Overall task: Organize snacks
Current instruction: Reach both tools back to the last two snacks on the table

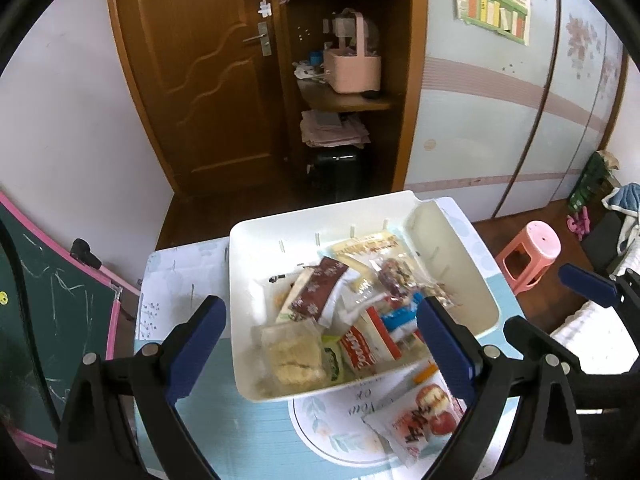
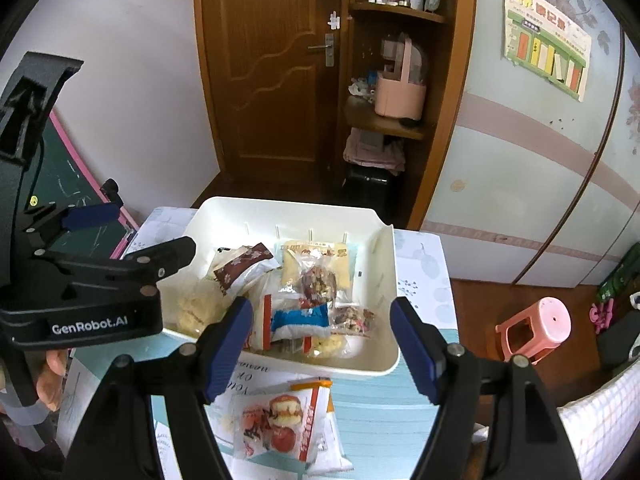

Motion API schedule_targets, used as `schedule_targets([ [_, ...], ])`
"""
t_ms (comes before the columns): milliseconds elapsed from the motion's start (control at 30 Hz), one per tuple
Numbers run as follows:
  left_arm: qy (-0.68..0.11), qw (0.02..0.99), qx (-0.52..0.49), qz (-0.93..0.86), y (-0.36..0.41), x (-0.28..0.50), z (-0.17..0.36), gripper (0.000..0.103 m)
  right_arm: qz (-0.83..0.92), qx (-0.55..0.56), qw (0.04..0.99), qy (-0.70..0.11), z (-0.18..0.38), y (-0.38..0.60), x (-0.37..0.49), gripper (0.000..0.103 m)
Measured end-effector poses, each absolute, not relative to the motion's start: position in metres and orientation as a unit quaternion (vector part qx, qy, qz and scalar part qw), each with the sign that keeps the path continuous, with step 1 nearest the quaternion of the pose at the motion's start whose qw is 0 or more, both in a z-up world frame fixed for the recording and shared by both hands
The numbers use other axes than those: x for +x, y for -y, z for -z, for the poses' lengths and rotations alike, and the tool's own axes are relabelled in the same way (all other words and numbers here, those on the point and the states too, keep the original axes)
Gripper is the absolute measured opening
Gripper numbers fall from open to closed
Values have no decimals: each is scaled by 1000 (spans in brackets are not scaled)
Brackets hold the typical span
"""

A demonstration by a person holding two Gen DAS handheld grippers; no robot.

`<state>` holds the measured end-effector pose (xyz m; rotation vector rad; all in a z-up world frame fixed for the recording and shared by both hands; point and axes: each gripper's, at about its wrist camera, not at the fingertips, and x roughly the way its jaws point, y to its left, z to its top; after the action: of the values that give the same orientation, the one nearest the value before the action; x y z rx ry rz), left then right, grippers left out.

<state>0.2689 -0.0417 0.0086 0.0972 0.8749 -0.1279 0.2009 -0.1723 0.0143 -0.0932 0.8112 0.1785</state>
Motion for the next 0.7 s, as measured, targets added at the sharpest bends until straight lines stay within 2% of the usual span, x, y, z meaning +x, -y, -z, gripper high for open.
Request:
schedule_targets([
  [433, -406, 907, 53, 101, 54, 208, -29, 96, -76, -19, 925, -373, -20, 207, 128, 72],
  [700, -423, 896, 55, 125, 70, 192, -5, 96, -54, 10, 922, -383, 4, 253, 106, 72],
])
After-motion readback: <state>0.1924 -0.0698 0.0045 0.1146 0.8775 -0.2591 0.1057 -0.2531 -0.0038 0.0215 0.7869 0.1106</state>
